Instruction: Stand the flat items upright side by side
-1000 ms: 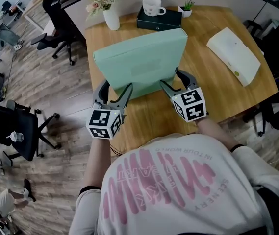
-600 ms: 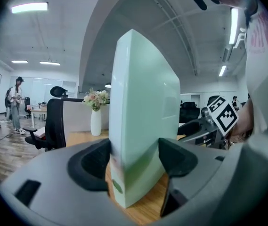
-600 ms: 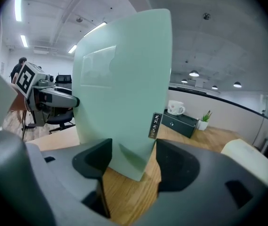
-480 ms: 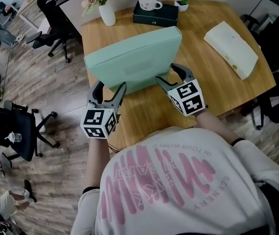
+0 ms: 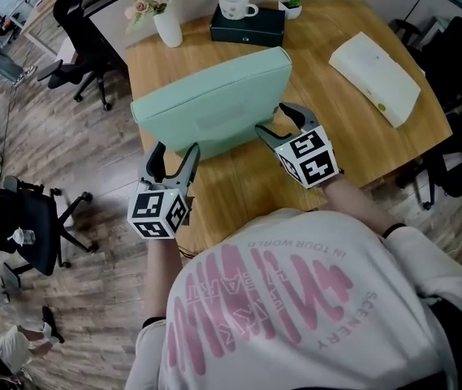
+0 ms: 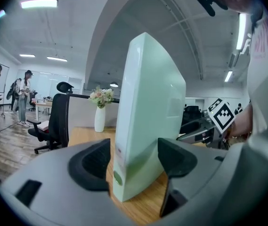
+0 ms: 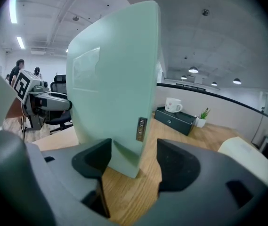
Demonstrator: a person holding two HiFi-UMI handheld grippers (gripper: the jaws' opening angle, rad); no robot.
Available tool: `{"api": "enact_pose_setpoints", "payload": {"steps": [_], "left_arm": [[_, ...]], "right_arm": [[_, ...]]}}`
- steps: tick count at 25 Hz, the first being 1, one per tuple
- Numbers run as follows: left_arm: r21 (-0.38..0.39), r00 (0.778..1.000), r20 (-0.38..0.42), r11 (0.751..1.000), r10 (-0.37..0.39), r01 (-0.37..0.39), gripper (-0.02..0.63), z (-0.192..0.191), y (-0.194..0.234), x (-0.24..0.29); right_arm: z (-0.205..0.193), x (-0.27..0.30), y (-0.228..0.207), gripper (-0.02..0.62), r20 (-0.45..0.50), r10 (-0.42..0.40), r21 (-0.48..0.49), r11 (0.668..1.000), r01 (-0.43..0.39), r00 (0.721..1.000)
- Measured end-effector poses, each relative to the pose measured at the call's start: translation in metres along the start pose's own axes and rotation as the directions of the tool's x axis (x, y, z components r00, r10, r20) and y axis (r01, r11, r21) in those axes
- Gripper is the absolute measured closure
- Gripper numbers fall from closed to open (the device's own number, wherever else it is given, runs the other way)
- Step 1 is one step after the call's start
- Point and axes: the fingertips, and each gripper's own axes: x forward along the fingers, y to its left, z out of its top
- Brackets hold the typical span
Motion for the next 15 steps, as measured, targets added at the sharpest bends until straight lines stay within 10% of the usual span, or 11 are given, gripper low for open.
{"api": "enact_pose_setpoints", "payload": {"steps": [15], "left_arm": [[-0.121,0.971,0.008,0.964,0.238,-0.235,0.291,-0.006,-0.007,-0.022]], "right_arm": [[-0.003,-0.007,-0.019,0.29,0.068,0.119,0.064,0.99,-0.123,0.991]]}}
